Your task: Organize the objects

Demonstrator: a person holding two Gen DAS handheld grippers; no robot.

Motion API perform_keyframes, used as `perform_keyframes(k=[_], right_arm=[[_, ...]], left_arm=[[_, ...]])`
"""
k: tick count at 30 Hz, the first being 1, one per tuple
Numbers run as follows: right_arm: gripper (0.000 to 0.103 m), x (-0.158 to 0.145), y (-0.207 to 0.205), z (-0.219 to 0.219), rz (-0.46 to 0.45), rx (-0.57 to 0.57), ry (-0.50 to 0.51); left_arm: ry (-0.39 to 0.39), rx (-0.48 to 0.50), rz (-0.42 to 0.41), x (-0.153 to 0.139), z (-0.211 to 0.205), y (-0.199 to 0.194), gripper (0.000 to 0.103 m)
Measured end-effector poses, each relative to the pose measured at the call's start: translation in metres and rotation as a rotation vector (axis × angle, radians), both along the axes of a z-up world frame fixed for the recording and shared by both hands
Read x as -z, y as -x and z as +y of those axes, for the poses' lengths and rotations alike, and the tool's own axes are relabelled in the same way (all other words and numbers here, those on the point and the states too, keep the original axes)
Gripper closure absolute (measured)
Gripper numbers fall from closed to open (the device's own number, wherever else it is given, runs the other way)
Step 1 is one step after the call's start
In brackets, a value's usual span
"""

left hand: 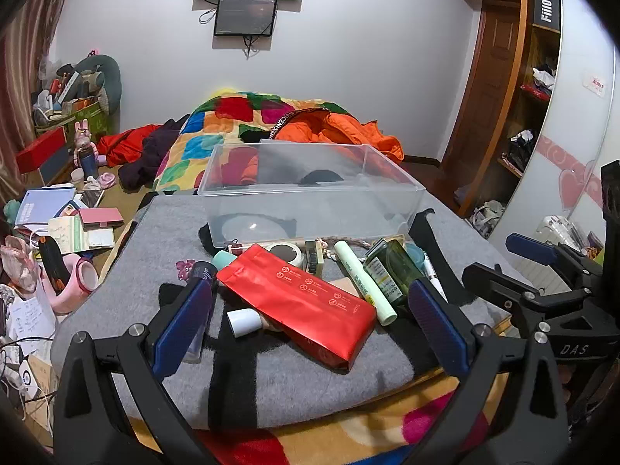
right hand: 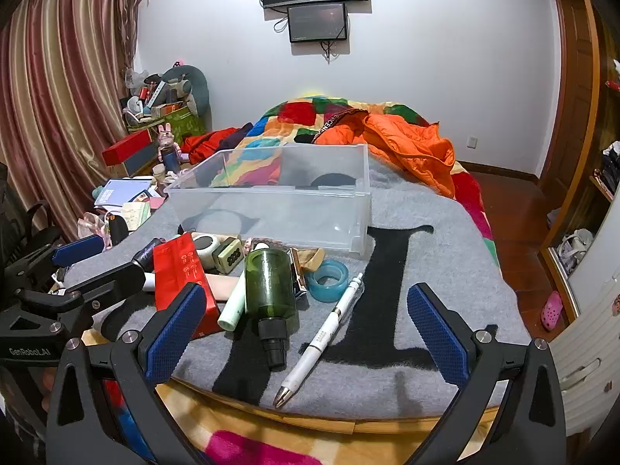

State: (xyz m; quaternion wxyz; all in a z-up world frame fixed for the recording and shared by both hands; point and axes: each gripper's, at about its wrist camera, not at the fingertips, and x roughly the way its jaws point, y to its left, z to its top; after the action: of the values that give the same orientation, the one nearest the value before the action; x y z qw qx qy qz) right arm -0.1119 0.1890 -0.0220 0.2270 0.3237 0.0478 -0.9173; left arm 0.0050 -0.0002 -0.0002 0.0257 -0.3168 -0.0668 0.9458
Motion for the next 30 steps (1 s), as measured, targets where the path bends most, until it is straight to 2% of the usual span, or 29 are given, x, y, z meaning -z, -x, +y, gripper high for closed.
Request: perform_keyframes(k=[30], right_arm=[[0.000,-0.0039,0.0022,0.0092,-0.015,0.015,0.017]], left_arm=[[-0.005,0.018,-0.018,0.0021,0.0036,0.0002,0.000]])
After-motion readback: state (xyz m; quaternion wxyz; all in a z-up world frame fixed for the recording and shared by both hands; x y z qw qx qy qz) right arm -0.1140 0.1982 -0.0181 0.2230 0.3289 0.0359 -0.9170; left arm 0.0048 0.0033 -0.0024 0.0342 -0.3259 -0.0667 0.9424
